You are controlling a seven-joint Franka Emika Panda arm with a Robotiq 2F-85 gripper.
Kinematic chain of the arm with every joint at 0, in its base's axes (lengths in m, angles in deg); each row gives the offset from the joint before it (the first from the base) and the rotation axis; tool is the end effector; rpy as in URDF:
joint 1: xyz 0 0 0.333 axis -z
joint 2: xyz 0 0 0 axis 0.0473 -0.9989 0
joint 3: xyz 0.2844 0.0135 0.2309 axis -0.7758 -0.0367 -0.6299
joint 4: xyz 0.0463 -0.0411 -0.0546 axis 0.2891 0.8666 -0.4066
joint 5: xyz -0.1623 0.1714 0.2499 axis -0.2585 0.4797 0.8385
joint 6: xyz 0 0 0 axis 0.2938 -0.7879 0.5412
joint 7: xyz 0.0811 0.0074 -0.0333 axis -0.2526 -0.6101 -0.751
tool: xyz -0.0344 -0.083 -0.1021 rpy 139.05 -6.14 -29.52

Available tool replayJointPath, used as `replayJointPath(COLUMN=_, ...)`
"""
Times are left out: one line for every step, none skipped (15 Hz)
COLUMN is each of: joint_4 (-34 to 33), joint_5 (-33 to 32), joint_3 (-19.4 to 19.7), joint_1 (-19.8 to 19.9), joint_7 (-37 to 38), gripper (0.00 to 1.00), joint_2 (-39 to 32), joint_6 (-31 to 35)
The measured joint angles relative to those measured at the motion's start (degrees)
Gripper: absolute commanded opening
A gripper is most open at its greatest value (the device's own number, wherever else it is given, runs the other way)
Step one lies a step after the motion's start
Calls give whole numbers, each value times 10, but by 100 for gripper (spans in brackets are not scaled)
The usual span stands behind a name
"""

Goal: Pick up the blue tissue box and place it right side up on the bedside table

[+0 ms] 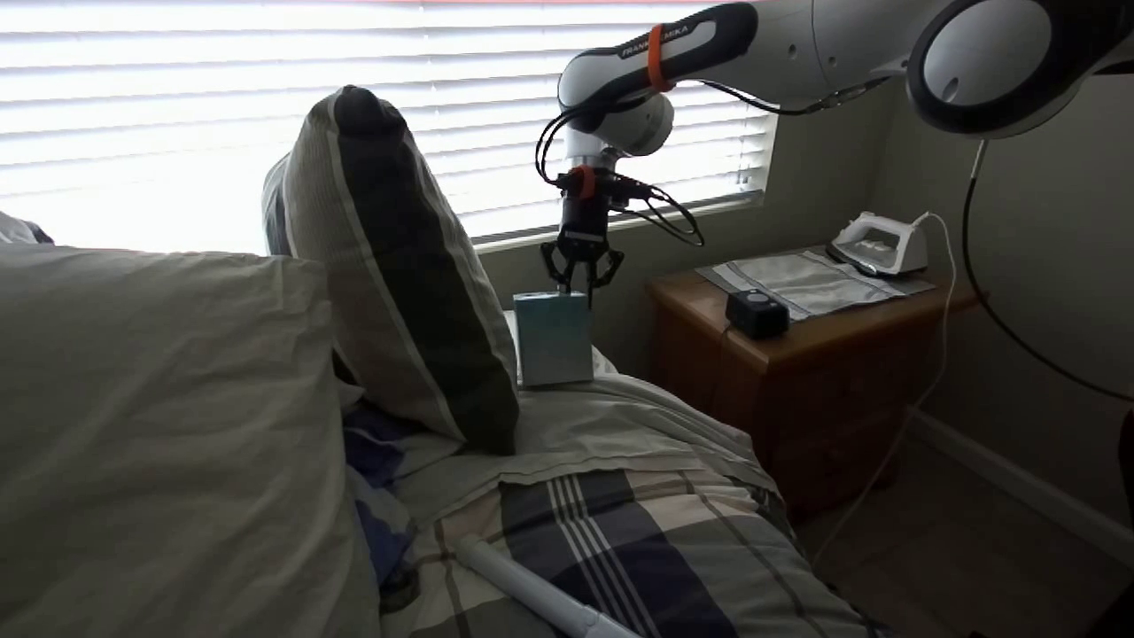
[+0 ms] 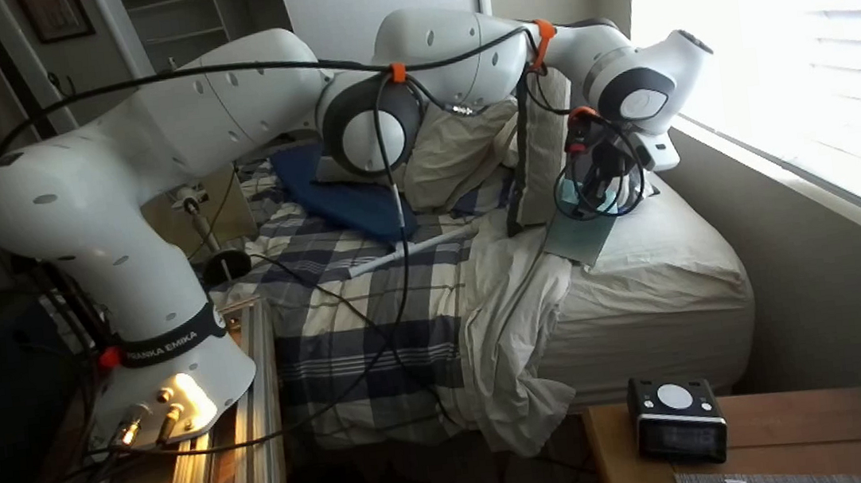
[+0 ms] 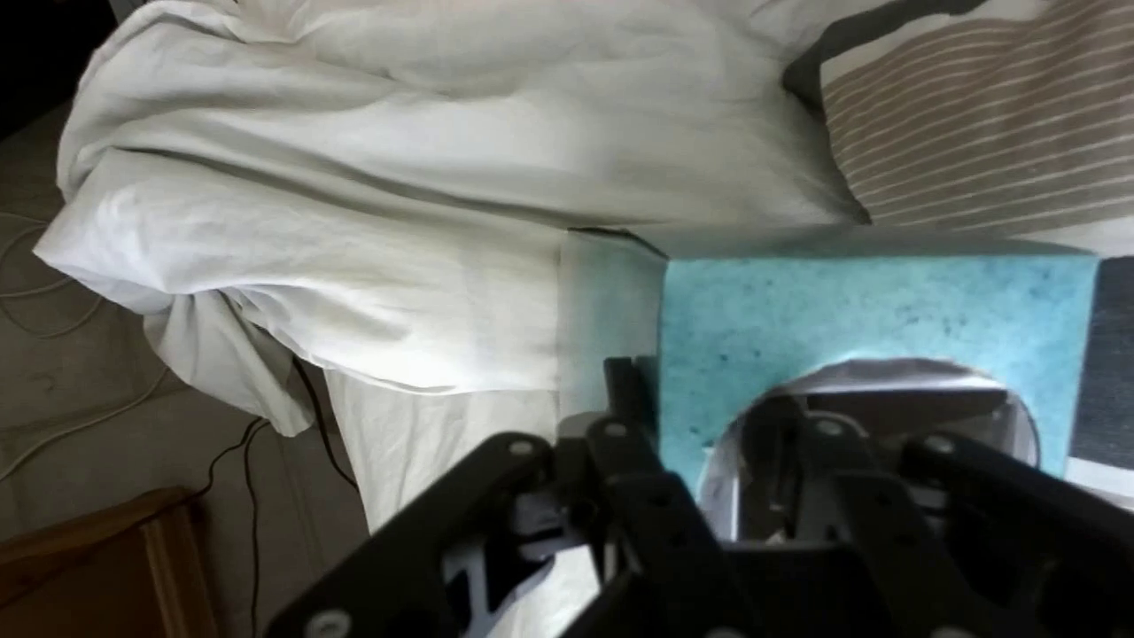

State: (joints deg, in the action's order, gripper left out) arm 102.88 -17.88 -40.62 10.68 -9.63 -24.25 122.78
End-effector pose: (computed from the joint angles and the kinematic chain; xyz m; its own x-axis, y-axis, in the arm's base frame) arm 0.7688 -0.0123 0.1809 0.6856 -0.5544 -0.4718 -0.6928 -0.6959 -0.1889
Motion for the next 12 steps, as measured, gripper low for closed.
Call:
replayJointPath(joint_4=-4, joint_5=0, joint_3=-2, joint_1=0, joint_7=0, gripper=1, joint_2=2, joint_6=0)
replayJointPath(joint_4=-7, joint_5=1, joint_3=-4, joint_1=0, joint_7=0, gripper=0, joint_2=6, joint_6=0)
replayJointPath(joint_4=-11, joint_5=1, joint_3=-6, joint_1=0, joint_7=1, gripper=0, joint_2=10, joint_6=0)
replayJointPath(joint_4=-16, joint_5=1, joint_3=-7, joint_1=0, joint_7=2, gripper=0, joint_2=15, joint_6=0)
replayJointPath(joint_4=-20, joint_5=1, joint_3=-7, joint_1=0, joint_7=7, gripper=1, joint_2=21, joint_6=1)
replayJointPath(joint_4=-24, joint_5=1, joint_3=-7, joint_1=0, joint_7=14, gripper=1, joint_2=27, joint_6=1)
replayJointPath(joint_4=-28, joint_5=0, joint_3=-4, joint_1=1, joint_7=26, gripper=1, joint_2=35, joint_6=5)
replayJointPath(joint_4=-33, joint_5=-1, joint_3=1, joint_1=0, joint_7=43, gripper=1, joint_2=43, joint_6=11)
replayJointPath(joint_4=-37, joint_5=-3, joint_3=8, joint_1=0, joint_7=61, gripper=1, joint_2=52, joint_6=22)
replayJointPath(joint_4=-42, joint_5=-4, joint_3=16, joint_1=0, joint_7=79, gripper=1, joint_2=60, joint_6=35)
replayJointPath(joint_4=-45, joint_5=-6, joint_3=26, joint_1=1, joint_7=95, gripper=1, joint_2=68, joint_6=47)
replayJointPath(joint_4=-49, joint_5=-8, joint_3=36, joint_1=1, joint_7=111, gripper=1, joint_2=74, joint_6=60)
